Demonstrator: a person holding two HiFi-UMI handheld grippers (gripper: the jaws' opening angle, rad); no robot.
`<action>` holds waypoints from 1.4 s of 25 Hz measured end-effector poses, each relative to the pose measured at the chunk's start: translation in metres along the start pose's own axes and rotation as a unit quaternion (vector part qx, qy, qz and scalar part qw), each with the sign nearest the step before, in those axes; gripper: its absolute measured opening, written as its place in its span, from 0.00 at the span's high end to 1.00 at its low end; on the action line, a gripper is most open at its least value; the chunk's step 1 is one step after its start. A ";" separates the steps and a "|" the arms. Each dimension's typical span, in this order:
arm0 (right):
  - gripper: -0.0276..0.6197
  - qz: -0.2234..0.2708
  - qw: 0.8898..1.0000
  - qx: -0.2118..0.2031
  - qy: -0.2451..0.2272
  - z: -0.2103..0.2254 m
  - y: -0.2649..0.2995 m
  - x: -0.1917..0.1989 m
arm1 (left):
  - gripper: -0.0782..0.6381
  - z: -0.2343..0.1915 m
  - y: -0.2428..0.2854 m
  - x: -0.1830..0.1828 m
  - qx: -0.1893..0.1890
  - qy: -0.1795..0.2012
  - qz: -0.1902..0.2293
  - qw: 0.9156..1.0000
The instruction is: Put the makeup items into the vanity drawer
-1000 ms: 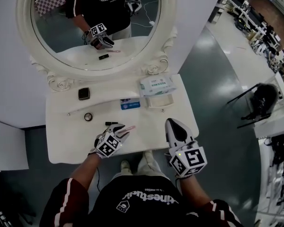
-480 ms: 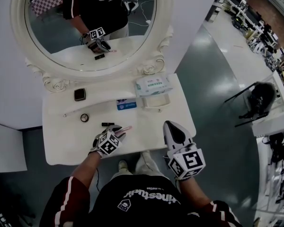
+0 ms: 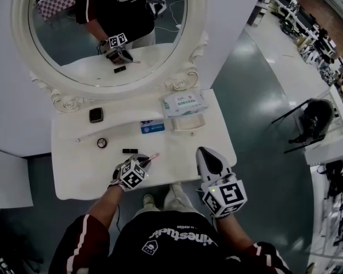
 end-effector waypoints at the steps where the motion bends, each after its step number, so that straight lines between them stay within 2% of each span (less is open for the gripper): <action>1: 0.95 0.000 1.000 -0.001 0.000 -0.001 0.001 0.000 | 0.82 0.000 0.000 0.000 0.001 -0.002 0.000 1.000; 10: 0.95 0.001 1.000 -0.011 -0.005 -0.004 0.009 -0.005 | 0.82 -0.003 -0.018 -0.003 -0.017 -0.011 0.024 1.000; 20: 0.95 0.010 1.000 -0.025 -0.006 -0.008 0.018 -0.011 | 0.82 -0.008 -0.065 -0.036 -0.060 -0.032 0.111 0.992; 28: 0.95 0.024 0.999 -0.044 -0.005 -0.011 0.029 -0.020 | 0.82 -0.020 -0.121 -0.068 -0.102 -0.059 0.188 0.975; 31: 0.95 0.031 0.998 -0.052 -0.006 -0.013 0.034 -0.025 | 0.82 -0.024 -0.142 -0.080 -0.117 -0.066 0.220 0.966; 35: 0.95 0.041 0.997 -0.064 -0.006 -0.015 0.041 -0.032 | 0.82 -0.031 -0.171 -0.093 -0.145 -0.083 0.264 0.950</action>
Point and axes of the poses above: the fingertips, and each gripper's own axes: y forward along the fingers, z to its right, x out of its underside, the point moved 10 cm from there along -y, backward along the fingers, and after that the axes turned 4 degrees about z, right-handed, at the moved point
